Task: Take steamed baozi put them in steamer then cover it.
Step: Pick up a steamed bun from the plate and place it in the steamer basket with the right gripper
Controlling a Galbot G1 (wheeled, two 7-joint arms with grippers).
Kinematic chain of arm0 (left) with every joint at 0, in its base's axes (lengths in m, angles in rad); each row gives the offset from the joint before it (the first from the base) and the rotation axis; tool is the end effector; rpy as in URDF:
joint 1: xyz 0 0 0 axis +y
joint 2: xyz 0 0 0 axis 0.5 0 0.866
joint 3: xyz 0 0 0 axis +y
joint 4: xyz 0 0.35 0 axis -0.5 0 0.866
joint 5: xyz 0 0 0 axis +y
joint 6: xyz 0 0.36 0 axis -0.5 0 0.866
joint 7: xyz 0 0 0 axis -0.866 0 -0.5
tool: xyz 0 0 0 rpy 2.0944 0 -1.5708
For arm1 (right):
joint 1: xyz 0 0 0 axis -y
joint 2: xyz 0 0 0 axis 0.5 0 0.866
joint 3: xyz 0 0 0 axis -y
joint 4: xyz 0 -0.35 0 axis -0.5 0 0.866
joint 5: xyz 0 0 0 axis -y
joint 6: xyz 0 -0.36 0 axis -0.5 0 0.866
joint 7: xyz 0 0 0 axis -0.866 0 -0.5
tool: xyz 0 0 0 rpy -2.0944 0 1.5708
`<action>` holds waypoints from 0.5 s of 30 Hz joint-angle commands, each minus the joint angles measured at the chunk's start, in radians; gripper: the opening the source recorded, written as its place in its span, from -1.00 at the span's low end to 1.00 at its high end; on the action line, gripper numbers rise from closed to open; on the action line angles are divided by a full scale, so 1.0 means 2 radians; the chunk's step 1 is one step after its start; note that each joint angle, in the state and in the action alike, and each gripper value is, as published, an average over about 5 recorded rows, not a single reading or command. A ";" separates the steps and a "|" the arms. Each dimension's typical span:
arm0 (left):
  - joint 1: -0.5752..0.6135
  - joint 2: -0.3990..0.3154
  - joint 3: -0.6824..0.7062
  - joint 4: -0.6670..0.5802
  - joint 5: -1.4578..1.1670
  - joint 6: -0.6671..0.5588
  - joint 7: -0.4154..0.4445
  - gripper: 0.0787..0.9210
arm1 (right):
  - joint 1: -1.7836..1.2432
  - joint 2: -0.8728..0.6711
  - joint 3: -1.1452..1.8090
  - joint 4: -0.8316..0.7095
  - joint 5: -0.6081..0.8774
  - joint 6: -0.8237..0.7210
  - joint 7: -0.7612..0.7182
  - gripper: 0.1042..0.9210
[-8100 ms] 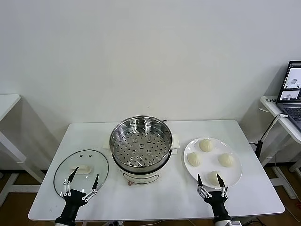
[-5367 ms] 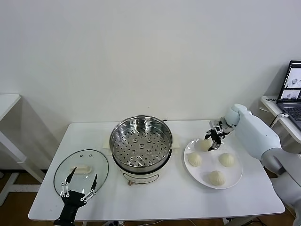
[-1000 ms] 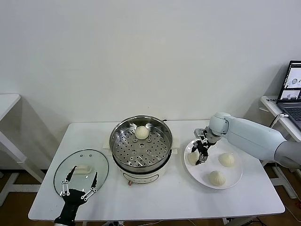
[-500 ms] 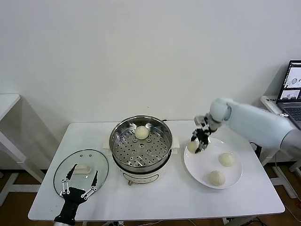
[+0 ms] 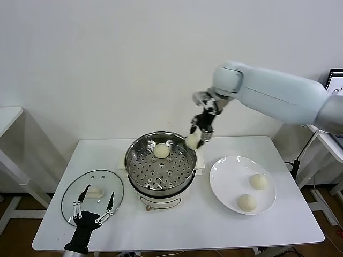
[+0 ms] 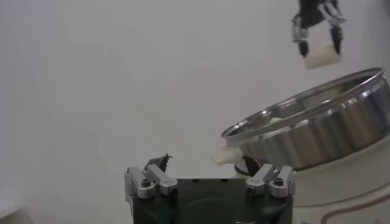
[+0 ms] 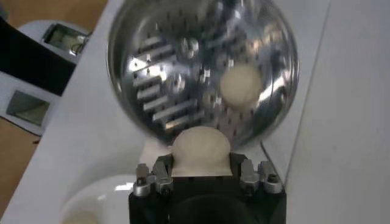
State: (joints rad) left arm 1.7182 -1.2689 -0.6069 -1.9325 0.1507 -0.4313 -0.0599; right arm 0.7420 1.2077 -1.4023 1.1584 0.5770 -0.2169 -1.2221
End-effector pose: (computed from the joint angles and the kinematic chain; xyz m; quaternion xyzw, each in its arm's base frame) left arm 0.1358 0.0929 -0.3686 0.0669 0.9735 0.2063 0.0729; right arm 0.5832 0.1135 0.0120 0.6407 -0.4507 0.5486 0.2924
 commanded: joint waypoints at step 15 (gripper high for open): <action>-0.005 0.000 -0.003 0.007 -0.001 -0.005 -0.001 0.77 | -0.045 0.183 -0.061 -0.058 0.041 -0.044 0.086 0.28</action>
State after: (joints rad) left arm 1.7091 -1.2687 -0.6116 -1.9221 0.1496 -0.4380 -0.0622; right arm 0.6911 1.4674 -1.4987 1.0844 0.6398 -0.2887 -1.0996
